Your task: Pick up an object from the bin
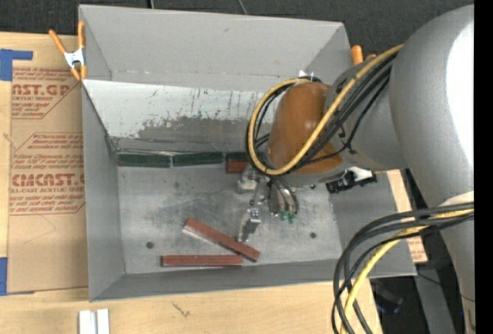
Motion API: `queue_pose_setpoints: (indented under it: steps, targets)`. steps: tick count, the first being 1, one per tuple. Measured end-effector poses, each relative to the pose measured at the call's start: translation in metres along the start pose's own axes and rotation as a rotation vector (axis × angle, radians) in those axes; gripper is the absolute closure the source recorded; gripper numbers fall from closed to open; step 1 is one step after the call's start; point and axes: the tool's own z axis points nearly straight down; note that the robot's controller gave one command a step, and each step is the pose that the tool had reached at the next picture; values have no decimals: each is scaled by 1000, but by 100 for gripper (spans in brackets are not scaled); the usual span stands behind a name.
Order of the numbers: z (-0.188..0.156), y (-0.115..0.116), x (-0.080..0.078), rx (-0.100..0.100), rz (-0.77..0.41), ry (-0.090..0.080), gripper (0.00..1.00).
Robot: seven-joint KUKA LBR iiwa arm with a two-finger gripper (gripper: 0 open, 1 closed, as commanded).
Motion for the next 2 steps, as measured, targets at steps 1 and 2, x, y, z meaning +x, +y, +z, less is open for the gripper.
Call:
queue_pose_setpoints:
  steps: [1,2]
  targets:
    - [-1,20,23,1,3,-23,0]
    - [-2,43,43,-1,19,-28,0]
